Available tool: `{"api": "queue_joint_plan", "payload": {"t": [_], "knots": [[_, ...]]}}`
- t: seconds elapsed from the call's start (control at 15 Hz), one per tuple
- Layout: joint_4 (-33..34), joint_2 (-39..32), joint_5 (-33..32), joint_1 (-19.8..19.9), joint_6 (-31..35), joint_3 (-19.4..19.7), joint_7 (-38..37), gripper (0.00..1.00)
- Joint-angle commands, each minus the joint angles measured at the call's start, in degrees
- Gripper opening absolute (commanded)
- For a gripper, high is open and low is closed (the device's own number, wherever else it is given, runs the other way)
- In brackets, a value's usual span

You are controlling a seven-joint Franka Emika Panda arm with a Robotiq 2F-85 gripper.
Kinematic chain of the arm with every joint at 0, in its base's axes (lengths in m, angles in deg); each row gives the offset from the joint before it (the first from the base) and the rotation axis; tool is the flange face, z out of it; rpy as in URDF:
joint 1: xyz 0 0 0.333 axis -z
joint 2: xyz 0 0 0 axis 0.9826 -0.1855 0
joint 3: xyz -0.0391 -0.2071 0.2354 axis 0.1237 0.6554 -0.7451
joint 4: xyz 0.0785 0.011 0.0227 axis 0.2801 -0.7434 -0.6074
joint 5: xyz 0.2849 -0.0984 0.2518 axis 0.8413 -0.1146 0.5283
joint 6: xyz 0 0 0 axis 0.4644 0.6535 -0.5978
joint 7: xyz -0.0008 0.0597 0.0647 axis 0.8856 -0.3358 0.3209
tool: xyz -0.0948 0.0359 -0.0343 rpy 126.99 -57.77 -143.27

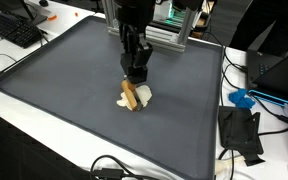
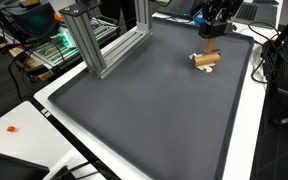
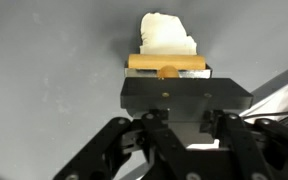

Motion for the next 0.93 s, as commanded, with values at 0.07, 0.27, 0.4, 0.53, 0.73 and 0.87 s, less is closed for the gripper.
{"api": "queue_joint_plan", "payload": {"t": [0.07, 0.27, 0.4, 0.53, 0.73, 0.87], "knots": [[-1.73, -2.85, -3.39, -0.08, 4.34, 1.56, -3.37, 0.22], [-1.71, -3.04, -1.71, 0.64, 3.04, 0.37, -0.98, 0.22], [-1.75, -2.74, -0.59, 1.0, 1.83, -0.46, 0.6, 0.22], [-1.69, -2.44, 0.17, 1.22, 0.74, -1.04, 2.0, 0.22], [-1.57, -2.2, 1.39, 1.5, -0.45, -1.84, 4.41, 0.22], [-1.69, -2.1, 2.3, 1.71, -1.05, -2.36, 6.03, 0.22]]}}
